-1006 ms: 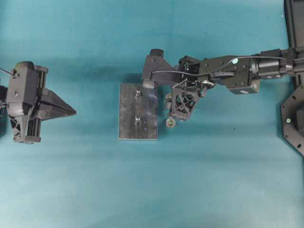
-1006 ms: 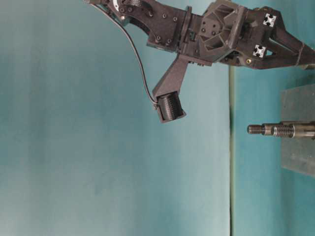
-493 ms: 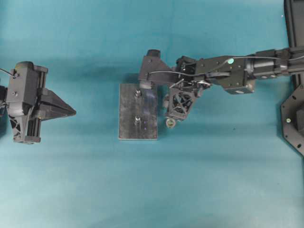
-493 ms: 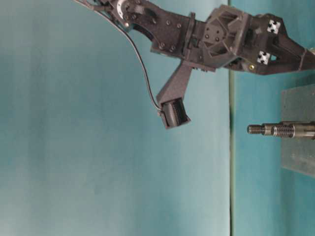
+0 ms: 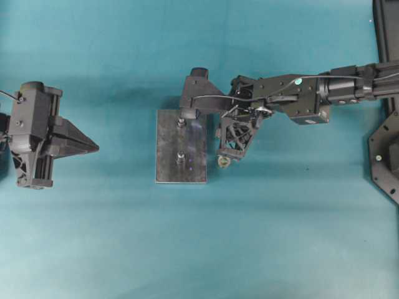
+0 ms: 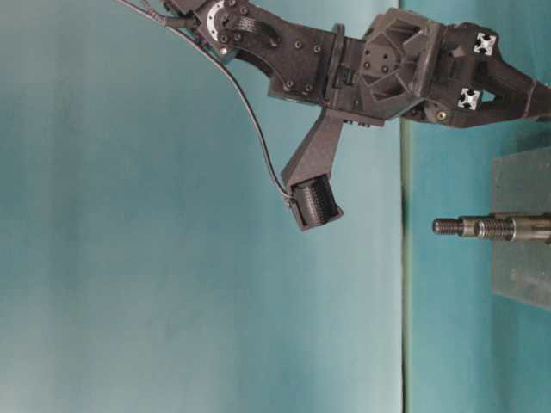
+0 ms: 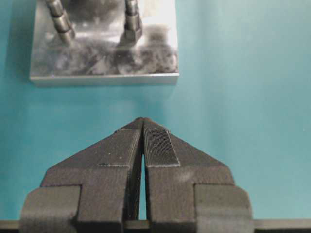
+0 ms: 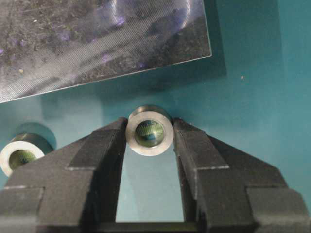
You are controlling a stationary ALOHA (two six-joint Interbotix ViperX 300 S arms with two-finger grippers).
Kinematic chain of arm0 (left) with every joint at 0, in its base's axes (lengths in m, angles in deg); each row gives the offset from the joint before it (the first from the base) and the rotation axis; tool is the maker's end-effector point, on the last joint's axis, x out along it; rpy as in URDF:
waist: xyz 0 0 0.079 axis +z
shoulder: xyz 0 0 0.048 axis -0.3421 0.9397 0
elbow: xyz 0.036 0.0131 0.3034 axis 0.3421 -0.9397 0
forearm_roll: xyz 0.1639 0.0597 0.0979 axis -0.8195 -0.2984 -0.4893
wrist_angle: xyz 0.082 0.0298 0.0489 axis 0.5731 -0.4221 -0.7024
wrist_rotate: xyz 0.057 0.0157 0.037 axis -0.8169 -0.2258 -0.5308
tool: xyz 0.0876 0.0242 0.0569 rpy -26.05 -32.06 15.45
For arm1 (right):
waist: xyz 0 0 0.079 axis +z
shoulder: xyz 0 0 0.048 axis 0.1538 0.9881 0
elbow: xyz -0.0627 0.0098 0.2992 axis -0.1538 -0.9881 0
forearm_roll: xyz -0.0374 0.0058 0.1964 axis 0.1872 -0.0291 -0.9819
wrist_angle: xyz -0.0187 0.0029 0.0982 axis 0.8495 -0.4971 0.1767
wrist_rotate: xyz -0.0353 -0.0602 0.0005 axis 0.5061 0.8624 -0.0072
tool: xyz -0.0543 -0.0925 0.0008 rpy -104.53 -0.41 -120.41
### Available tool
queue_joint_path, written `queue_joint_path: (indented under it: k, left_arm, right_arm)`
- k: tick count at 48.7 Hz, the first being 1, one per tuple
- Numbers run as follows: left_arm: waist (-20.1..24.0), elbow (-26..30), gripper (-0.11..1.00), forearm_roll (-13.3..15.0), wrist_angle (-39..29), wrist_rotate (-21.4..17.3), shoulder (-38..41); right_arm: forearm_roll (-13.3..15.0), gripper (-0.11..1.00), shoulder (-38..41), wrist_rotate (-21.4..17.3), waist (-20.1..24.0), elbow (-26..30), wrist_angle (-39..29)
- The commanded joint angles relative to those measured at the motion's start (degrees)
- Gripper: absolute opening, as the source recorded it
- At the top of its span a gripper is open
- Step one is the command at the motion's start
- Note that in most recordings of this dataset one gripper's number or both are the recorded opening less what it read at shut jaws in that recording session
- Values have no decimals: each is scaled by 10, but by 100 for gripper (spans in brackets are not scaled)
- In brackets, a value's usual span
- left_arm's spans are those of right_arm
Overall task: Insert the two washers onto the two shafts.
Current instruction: 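Close the right gripper on the upper washer and lift it, then carry the washer with the right gripper above the upper shaft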
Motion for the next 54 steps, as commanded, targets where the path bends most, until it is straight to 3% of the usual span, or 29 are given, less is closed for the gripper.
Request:
queue_joint_path:
  k: [1, 13, 33, 54]
  left_arm:
    - [-2, 6, 0, -2, 4, 1, -3]
    - [-2, 6, 0, -2, 4, 1, -4]
    - [-2, 6, 0, -1, 4, 1, -4]
    - [-2, 6, 0, -2, 6, 1, -4]
  right_arm:
    - [1, 35, -11, 4, 1, 9, 2]
    - [1, 35, -33, 0, 1, 27, -15]
    - [4, 35, -34, 8, 17, 152, -98]
    - [4, 35, 21, 50, 33, 247, -154]
